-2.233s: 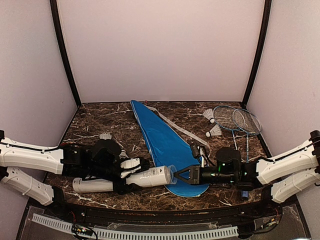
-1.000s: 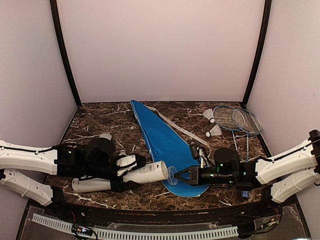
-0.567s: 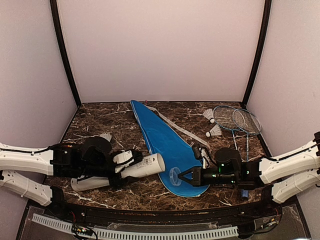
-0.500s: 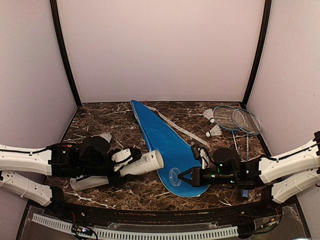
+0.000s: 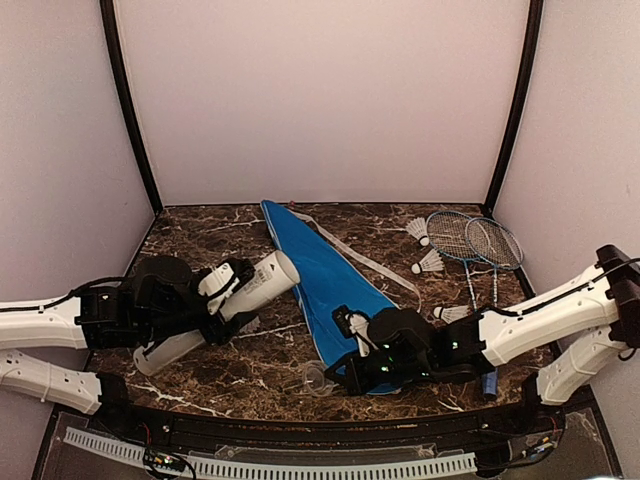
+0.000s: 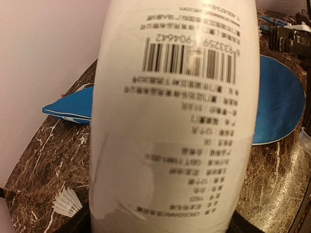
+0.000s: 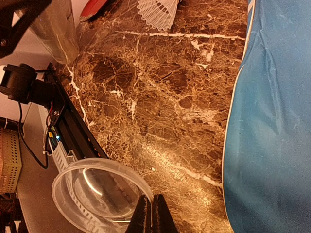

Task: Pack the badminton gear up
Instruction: Place the tube cap at the center of the board.

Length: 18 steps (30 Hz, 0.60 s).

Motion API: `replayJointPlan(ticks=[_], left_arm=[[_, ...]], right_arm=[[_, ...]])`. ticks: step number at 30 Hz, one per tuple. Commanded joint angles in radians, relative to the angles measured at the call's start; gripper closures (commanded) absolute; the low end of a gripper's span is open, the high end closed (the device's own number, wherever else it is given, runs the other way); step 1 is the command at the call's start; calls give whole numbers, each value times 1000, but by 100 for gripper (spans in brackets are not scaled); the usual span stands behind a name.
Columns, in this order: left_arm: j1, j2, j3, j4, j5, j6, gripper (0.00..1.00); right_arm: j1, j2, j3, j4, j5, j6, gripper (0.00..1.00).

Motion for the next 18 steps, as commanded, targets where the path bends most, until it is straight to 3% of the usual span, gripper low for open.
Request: replayJointPlan(ticks=[1,8,18], left_arm=[[1,-36,-16,44,-59,5,27],[1,-27,-9,36,-76,10,27],[1,-34,-9,43,-35,16,27]], right_arm=[[36,71,93,-102,53,-42,98],[82,218,241,-272,107,-82,97],[87,306,319,-372,150,-61,99]])
